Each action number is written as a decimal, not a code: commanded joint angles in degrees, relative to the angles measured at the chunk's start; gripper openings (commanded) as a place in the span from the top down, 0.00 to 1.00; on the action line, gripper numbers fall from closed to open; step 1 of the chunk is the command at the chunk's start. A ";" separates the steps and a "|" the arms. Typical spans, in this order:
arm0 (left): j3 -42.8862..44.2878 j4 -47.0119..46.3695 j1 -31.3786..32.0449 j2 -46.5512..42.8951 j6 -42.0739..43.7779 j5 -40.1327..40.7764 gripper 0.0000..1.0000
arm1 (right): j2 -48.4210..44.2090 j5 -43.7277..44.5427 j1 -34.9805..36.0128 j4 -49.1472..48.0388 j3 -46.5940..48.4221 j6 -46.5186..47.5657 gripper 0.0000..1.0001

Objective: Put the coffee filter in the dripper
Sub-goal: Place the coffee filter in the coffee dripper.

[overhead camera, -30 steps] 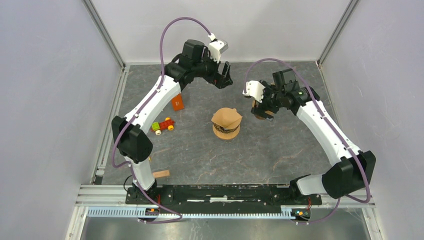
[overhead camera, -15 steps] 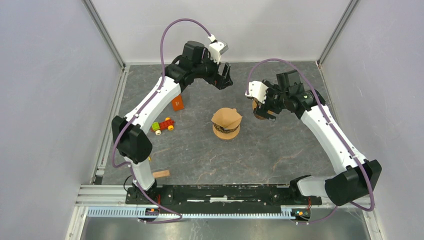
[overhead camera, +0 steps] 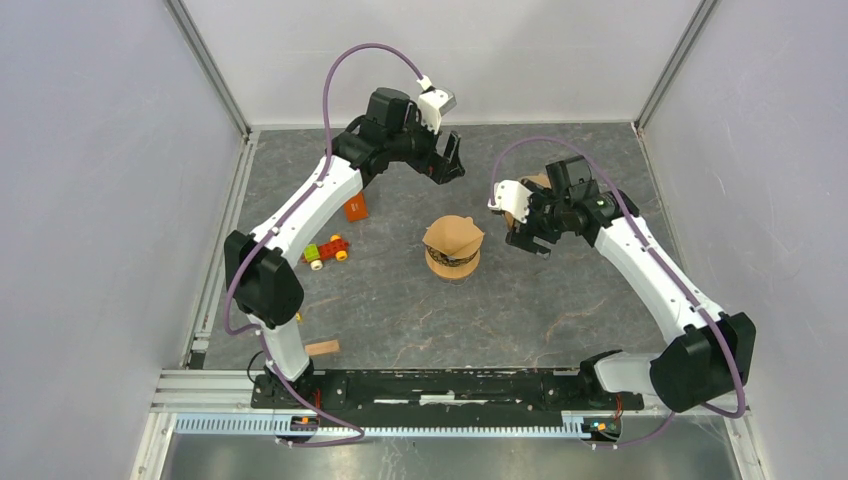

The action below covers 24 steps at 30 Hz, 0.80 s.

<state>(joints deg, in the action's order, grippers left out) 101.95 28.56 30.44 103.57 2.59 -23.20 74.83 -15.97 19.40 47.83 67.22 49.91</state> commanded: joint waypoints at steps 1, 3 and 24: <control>-0.25 -2.89 -0.36 -3.37 -1.98 -1.59 0.00 | 0.14 -0.49 0.18 -3.01 1.91 -1.16 0.12; -0.35 -2.89 -0.38 -3.44 -1.98 -1.50 0.00 | 0.39 -0.62 0.19 -2.69 3.91 -1.73 0.12; -1.69 -8.72 0.17 -2.16 -8.67 -7.45 0.00 | -4.32 0.67 -0.10 5.14 12.52 -3.33 0.10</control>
<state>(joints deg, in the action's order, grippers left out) 100.51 24.69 30.35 103.44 -0.30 -26.68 74.24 -15.88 19.40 51.59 76.60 48.36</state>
